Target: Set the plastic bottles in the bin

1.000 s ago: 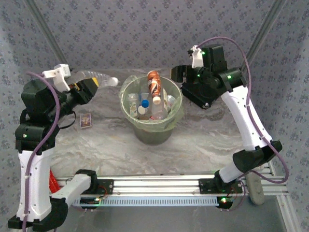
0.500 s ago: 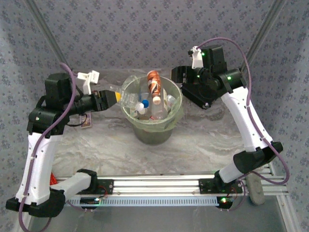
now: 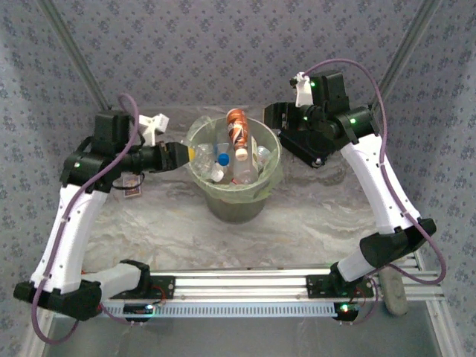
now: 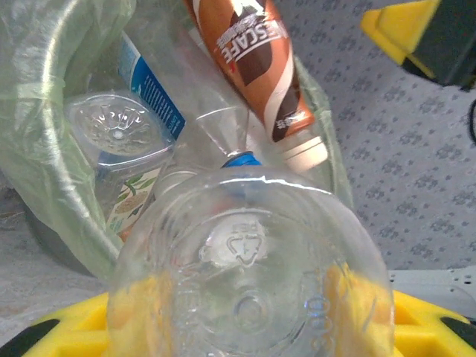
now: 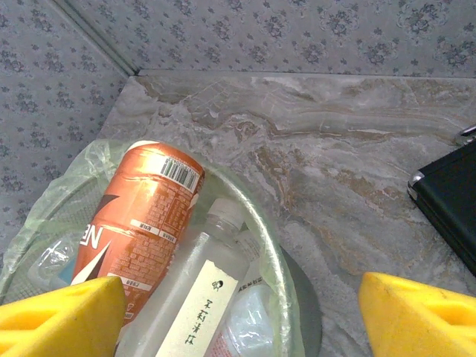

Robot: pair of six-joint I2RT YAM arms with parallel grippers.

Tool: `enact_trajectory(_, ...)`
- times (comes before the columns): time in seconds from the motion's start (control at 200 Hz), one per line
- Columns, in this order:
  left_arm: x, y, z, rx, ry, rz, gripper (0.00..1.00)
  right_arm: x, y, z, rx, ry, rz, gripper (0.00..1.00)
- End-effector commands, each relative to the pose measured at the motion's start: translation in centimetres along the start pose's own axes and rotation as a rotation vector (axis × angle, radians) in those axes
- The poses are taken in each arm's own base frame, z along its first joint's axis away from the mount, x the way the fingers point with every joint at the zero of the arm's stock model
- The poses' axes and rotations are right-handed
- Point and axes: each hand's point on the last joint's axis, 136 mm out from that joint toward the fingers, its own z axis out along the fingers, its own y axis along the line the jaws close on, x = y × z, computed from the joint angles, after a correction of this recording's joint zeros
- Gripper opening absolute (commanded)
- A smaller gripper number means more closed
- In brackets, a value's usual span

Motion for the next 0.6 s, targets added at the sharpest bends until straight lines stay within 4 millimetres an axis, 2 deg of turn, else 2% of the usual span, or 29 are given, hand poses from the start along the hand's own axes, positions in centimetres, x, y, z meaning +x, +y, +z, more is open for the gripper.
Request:
enact_trajectory(0.0, -0.1, -0.7, 1.1, -0.014, 0.029, 0.072, 0.46, -0.1, 0.3, -1.0, 0.001, -0.021, -0.011, 0.84)
enact_trajectory(0.095, 0.5, -0.9, 2.4, -0.036, 0.093, 0.108, 0.49, 0.1, 0.5, -0.8, -0.012, -0.012, -0.011, 0.84)
enact_trajectory(0.19, 0.9, -0.3, 3.4, -0.082, 0.131, 0.128, 0.51, 0.4, 1.0, -0.5, -0.029, -0.001, -0.023, 0.84)
enact_trajectory(0.345, 1.1, 0.4, 4.8, -0.123, 0.169, 0.152, 0.54, 0.7, 3.7, 0.5, -0.086, 0.02, -0.083, 0.84)
enact_trajectory(0.46, 0.5, 0.9, 5.8, -0.169, 0.169, 0.189, 0.59, 0.8, 5.4, 1.8, -0.075, 0.049, -0.143, 0.85)
enact_trajectory(0.595, -0.5, 0.9, 6.5, -0.196, 0.147, 0.231, 0.67, 0.8, 6.0, 4.2, -0.021, 0.073, -0.188, 0.86)
